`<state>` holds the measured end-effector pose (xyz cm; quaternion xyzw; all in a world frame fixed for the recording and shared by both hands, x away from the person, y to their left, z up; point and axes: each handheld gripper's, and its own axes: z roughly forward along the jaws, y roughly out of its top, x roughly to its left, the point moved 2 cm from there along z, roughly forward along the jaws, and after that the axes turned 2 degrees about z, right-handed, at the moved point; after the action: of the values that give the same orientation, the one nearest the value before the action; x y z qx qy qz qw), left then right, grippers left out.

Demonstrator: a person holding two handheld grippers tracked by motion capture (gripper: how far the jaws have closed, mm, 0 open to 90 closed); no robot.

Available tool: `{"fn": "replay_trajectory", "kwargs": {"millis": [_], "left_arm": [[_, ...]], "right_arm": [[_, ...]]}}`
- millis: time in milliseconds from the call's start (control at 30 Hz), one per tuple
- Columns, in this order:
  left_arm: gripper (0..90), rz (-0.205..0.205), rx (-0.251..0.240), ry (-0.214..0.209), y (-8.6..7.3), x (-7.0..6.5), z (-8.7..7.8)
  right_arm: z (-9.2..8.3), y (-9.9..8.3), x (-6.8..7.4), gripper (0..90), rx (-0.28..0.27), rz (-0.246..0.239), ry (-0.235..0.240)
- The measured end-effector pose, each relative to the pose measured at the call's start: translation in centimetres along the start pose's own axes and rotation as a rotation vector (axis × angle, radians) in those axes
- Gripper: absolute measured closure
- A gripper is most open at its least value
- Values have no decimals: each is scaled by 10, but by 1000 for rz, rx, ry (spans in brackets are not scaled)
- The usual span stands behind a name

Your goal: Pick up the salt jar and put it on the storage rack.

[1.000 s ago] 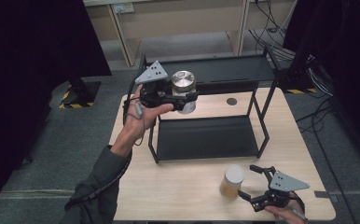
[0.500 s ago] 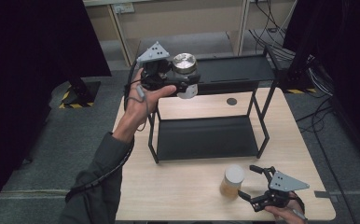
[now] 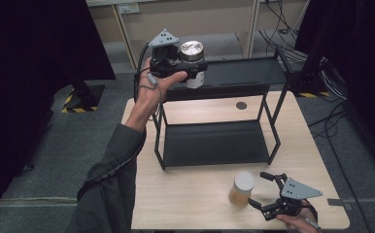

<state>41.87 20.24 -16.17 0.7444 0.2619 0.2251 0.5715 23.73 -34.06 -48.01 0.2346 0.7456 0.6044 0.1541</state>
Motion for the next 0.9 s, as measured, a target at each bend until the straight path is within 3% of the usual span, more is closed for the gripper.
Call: {"fn": "replay_trajectory", "kwargs": {"millis": [233,267,433,900], "left_arm": [[311,-1,-25,42,-6,8,10],[310,-20,-18,46,-6,8,10],[311,-15,-3,87,-9,10,15],[310,-19,1,105,-16,13,20]], "right_arm": [[-1,0,0,11,-3,2,-1],[-1,0,0,11,-3,2,0],[-1,0,0,11,-2,0,2],[-1,0,0,11,-2,-1,3]]}}
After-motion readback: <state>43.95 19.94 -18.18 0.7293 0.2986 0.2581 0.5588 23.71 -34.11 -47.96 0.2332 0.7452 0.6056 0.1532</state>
